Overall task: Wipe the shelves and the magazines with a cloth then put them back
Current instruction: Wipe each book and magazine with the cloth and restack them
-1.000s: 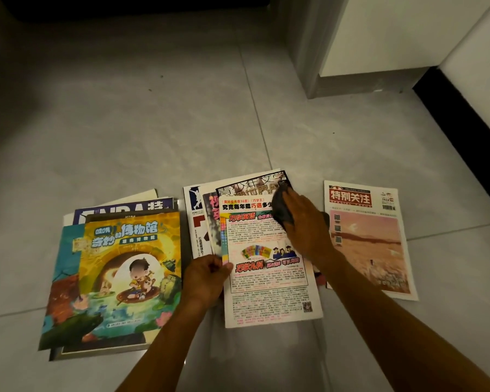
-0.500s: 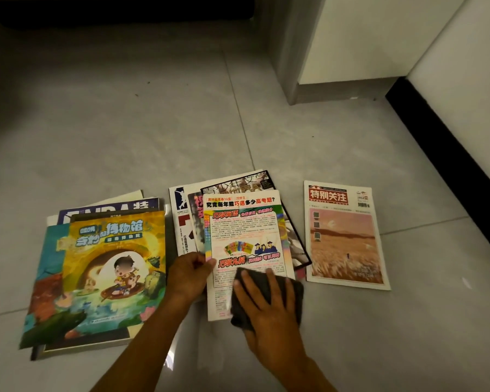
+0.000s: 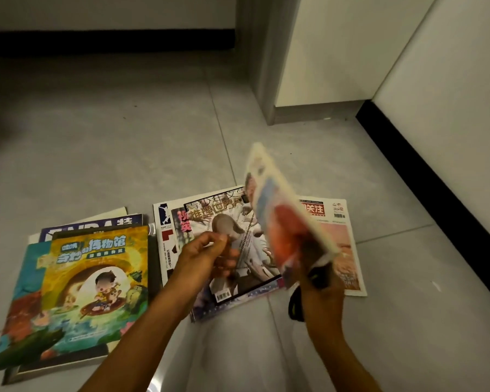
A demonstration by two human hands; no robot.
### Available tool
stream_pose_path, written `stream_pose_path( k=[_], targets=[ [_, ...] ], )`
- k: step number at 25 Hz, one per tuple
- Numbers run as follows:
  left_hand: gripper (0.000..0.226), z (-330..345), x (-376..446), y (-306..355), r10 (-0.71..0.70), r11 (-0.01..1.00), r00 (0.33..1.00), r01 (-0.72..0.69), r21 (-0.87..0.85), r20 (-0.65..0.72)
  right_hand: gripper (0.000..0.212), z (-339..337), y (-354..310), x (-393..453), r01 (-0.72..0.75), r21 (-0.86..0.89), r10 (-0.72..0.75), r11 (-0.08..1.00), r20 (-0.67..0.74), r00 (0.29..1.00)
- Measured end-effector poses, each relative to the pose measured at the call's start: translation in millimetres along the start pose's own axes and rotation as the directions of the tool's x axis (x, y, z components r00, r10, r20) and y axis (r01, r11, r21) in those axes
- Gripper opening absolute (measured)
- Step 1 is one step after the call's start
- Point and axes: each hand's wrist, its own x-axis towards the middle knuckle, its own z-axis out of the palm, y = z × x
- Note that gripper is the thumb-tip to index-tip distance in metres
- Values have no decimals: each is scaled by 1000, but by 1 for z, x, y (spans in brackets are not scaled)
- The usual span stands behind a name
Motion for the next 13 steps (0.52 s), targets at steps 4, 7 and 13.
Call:
stream_pose_path(
  k=[4,7,13],
  targets=[
    [13,-3,4,-18,-52,975,996,68,212,-77,28,-29,-16,34,-308,450,406,838,-138,904],
    [9,-9,5,-45,-93,937,982,141,319,-162,38,-45,8,46,-540,435,645,720,-135,752],
    [13,-16,13,-72,-25,807,963,177,564,-268,61,-61,30,16,-830,256,859,495,-5,511]
  ],
)
